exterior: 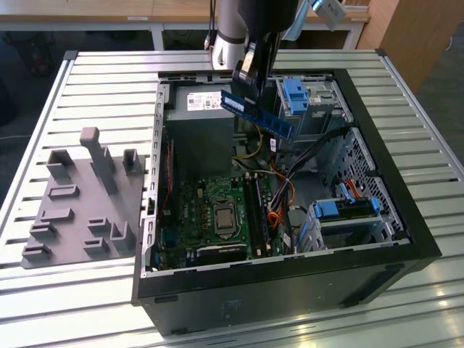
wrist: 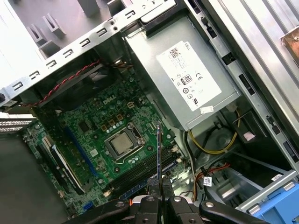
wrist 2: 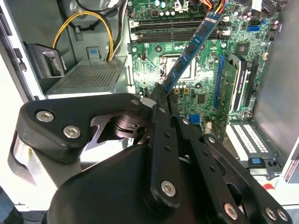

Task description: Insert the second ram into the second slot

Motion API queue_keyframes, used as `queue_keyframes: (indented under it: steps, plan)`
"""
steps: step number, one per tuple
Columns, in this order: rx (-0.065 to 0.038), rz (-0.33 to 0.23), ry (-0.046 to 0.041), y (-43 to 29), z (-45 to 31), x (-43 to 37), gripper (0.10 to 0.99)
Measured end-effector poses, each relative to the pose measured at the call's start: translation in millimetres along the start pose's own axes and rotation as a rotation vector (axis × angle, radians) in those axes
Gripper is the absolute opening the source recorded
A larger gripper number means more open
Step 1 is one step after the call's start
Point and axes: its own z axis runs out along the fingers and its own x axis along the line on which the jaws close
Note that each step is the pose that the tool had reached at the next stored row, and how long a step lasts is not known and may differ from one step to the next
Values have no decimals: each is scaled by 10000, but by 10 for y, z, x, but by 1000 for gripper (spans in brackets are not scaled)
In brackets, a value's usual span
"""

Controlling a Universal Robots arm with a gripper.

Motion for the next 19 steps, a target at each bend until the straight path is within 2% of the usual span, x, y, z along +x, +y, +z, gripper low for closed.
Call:
queue_keyframes:
  steps: [19]
  plan:
    - [10, 797, -30, 0, 0, 0, 137]
